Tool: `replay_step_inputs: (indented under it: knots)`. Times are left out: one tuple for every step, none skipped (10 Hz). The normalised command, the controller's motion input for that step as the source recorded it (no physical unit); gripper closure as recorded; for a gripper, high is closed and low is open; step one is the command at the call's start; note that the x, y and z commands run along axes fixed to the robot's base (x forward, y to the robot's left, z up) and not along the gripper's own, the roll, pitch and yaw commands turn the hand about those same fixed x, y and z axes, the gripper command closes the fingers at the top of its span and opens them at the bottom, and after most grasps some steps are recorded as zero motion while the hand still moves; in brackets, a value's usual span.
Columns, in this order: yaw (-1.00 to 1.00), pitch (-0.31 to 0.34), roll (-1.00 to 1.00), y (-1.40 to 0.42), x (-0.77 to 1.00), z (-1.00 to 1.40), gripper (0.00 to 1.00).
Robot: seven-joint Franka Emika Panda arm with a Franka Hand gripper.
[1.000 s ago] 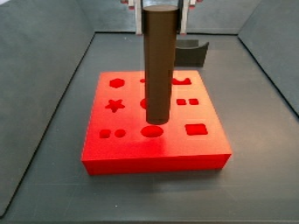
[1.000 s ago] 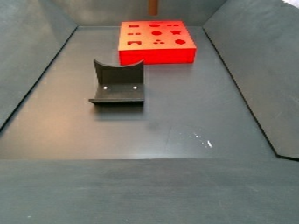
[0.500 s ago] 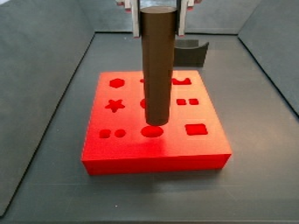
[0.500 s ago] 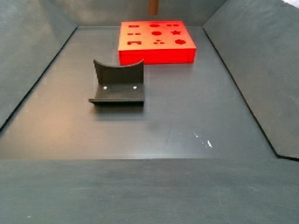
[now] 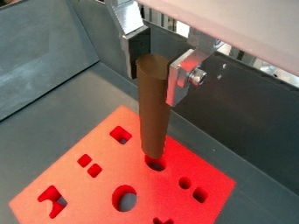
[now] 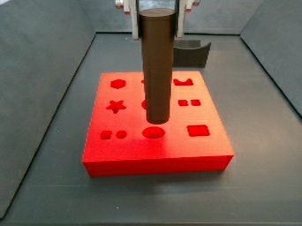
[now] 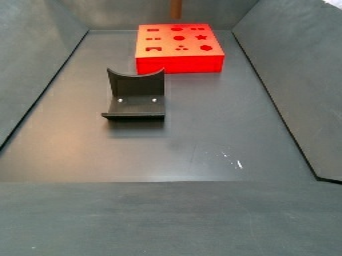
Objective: Insert the oval object.
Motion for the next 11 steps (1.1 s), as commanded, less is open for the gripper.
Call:
replay_step_inputs:
  knots:
    - [0.00, 0.000, 0.02, -0.02, 0.00, -0.13, 1.00]
    - [0.00, 0.000, 0.04, -0.01, 0.00, -0.21, 1.00]
    - [0.00, 0.000, 0.03, 0.00, 0.02, -0.23, 1.00]
    - [0.00, 0.000, 0.01, 0.00, 0.00, -0.19, 1.00]
    - [0.00, 0.000, 0.00, 0.00, 0.01, -0.19, 1.00]
    - [0.00, -0.020, 0.00, 0.00, 0.10, -0.23, 1.00]
    - [0.03, -0.016, 0.00, 0.00, 0.17, -0.22, 1.00]
    - [0.04, 0.000, 0.00, 0.00, 0.15, -0.21, 1.00]
    - [0.03, -0.003, 0.00, 0.00, 0.15, -0.19, 1.00]
    - [0.02, 0.000, 0.00, 0.00, 0.16, -0.18, 1.00]
    - [0.00, 0.000, 0.00, 0.00, 0.03, -0.13, 1.00]
